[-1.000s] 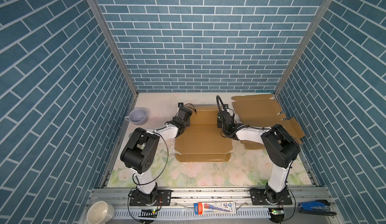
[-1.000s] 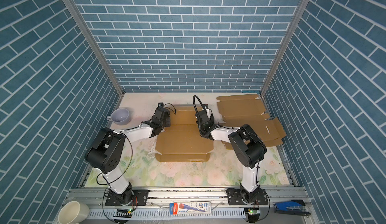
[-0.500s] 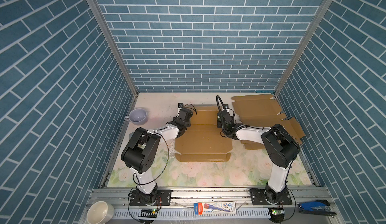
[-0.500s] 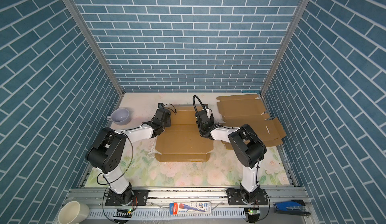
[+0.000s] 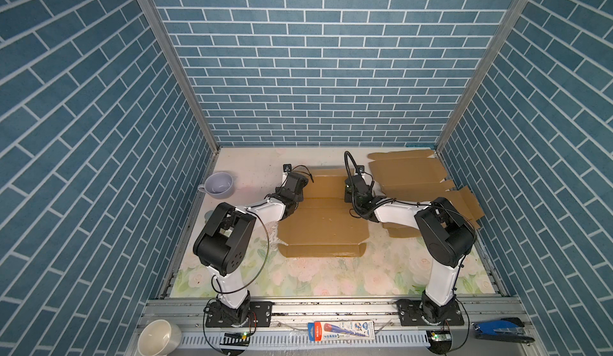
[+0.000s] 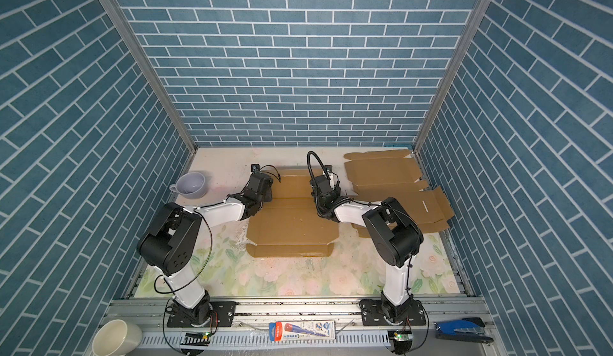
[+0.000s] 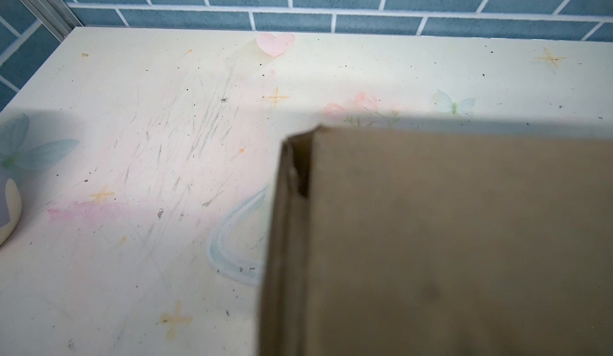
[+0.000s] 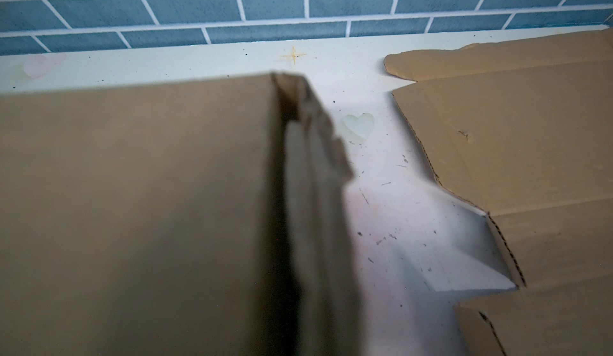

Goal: Fold the paper box

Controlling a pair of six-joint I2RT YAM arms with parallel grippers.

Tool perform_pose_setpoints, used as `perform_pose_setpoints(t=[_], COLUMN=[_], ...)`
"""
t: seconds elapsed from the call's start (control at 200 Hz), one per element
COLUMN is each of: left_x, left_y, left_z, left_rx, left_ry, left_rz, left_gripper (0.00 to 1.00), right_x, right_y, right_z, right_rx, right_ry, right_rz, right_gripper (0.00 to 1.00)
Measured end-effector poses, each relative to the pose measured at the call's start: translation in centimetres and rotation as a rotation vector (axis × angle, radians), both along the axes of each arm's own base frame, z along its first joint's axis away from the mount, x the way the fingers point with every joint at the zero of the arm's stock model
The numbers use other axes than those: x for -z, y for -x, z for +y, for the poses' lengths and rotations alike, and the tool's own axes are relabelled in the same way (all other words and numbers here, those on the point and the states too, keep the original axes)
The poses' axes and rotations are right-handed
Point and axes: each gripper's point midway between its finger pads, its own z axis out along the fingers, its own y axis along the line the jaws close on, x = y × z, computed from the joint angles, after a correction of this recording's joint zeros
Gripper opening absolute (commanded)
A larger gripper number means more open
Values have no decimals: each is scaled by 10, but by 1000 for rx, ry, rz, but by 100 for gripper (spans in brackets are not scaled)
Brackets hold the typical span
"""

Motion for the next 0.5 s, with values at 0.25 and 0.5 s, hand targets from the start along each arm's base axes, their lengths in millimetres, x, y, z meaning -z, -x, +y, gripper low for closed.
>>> perform_pose_setpoints(t=[0.25, 0.5], left_x=[0, 0], left_y=[0, 0], left_z=[0, 0], left_rx=[-4, -2], left_ry=[0, -2], left_rz=[-1, 0], left_gripper=[0, 0], right_x=[1, -1], right_y=[-1, -3], right_z=[1, 3], right_rx=[-15, -78], right_ry=[-18, -96], right_rz=[10, 58], right_gripper=[0, 32])
